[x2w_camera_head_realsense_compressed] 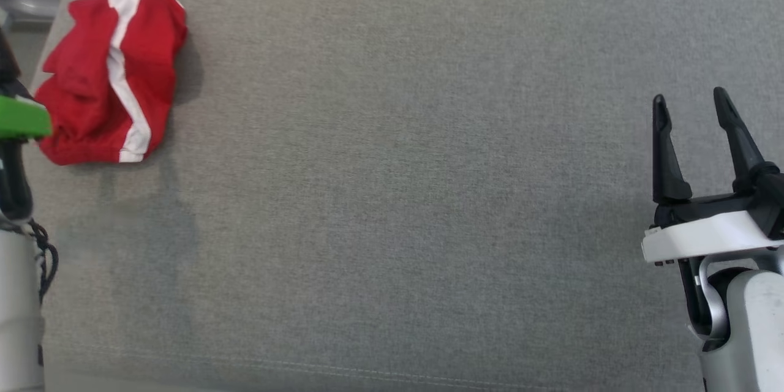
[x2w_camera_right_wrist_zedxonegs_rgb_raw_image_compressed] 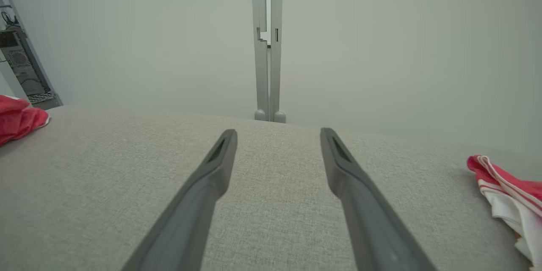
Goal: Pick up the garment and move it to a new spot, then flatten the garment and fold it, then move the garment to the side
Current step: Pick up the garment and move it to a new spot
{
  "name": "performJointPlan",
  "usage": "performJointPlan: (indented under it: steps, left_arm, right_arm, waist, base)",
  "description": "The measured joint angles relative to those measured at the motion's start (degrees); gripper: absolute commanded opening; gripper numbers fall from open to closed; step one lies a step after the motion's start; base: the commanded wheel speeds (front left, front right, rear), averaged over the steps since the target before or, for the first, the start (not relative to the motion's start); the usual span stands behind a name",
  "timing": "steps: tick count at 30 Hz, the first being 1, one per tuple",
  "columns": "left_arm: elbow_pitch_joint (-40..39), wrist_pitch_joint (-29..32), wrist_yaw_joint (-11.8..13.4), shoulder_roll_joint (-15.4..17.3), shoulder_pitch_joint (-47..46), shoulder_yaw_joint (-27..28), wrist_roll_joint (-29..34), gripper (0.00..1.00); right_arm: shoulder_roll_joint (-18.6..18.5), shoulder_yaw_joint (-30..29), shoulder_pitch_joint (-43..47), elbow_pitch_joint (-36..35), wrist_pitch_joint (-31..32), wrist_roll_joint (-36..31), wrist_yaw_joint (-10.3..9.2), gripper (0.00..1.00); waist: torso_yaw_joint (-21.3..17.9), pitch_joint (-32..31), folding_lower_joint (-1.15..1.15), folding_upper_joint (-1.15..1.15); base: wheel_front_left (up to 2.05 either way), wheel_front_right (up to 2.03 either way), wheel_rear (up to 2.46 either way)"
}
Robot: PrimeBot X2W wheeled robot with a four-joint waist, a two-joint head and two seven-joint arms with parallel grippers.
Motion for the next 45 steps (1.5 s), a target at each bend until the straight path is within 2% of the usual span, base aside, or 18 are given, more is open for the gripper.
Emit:
performJointPlan:
  steps: [7, 13, 18, 24, 25, 26, 27, 32, 38, 45]
  left_arm:
    - [9.38, 0.0, -1.32, 3.57, -10.08, 0.38, -1.6, 1.0]
    - [19.73, 2.1, -1.72, 6.66, -15.4, -2.36, -3.15, 1.0]
    - [27.11, 7.34, -1.81, 7.09, -16.45, -6.41, -5.45, 1.0]
    - [32.14, 13.25, -1.81, 6.8, -16.37, -10.95, -9.72, 1.0]
    - [32.59, 14.07, -1.81, 6.61, -16.37, -11.56, -10.56, 0.51]
    - [32.95, 14.49, -1.81, 6.66, -16.38, -12.13, -11.34, 0.38]
    - [33.17, 14.57, -1.81, 6.77, -16.38, -12.55, -12.03, 0.0]
    - [34.26, 12.43, -1.81, 7.36, -16.38, -14.49, -14.16, 0.0]
    - [33.42, 5.81, -1.82, 9.17, -16.62, -17.38, -14.9, 0.0]
    - [28.76, 1.99, -1.82, 11.46, -18.73, -20.26, -13.94, 0.0]
  right_arm:
    - [0.38, -1.2, -0.49, -4.37, 0.98, -1.02, 0.0, 1.0]
    - [0.44, -1.31, -2.1, -6.26, 1.69, -1.59, 0.0, 1.0]
    - [0.66, -0.71, -2.52, -6.26, 1.75, -2.08, 0.0, 1.0]
    - [0.79, -0.37, -2.75, -5.77, 1.47, -2.07, 0.0, 1.0]
    - [0.88, 0.01, -2.85, -5.68, 1.43, -2.07, 0.0, 1.0]
    - [1.02, 0.31, -2.93, -5.63, 1.38, -2.07, 0.0, 1.0]
    - [1.09, 0.44, -3.03, -5.53, 1.38, -2.07, 0.0, 1.0]
    - [1.09, 0.79, -3.52, -4.75, 1.22, -2.03, 0.0, 1.0]
    - [1.58, 1.68, -3.51, -1.75, -0.48, -0.81, 0.0, 1.0]
    - [2.3, 2.23, -3.36, 2.6, -2.87, 0.79, 0.0, 1.0]
  waist:
    - [-3.7, 7.25, 0.01, 0.0]
    - [-6.09, 12.62, 0.01, 0.0]
    - [-7.63, 15.15, 0.01, 0.0]
    - [-8.36, 15.61, 0.01, 0.0]
    - [-8.31, 15.47, 0.0, 0.0]
    - [-8.26, 15.33, 0.0, 0.0]
    - [-8.23, 15.22, 0.0, 0.0]
    - [-8.24, 14.23, 0.0, 0.0]
    - [-8.36, 11.29, 0.0, 0.0]
    - [-9.14, 6.48, -0.01, 0.0]
  base:
    - [0.0, 0.0, 0.0]
    - [0.0, 0.0, 0.0]
    - [0.0, 0.0, 0.0]
    - [0.0, 0.0, 0.0]
    - [0.0, 0.0, 0.0]
    - [0.0, 0.0, 0.0]
    - [0.0, 0.0, 0.0]
    - [0.0, 0.0, 0.0]
    - [0.0, 0.0, 0.0]
    - [0.0, 0.0, 0.0]
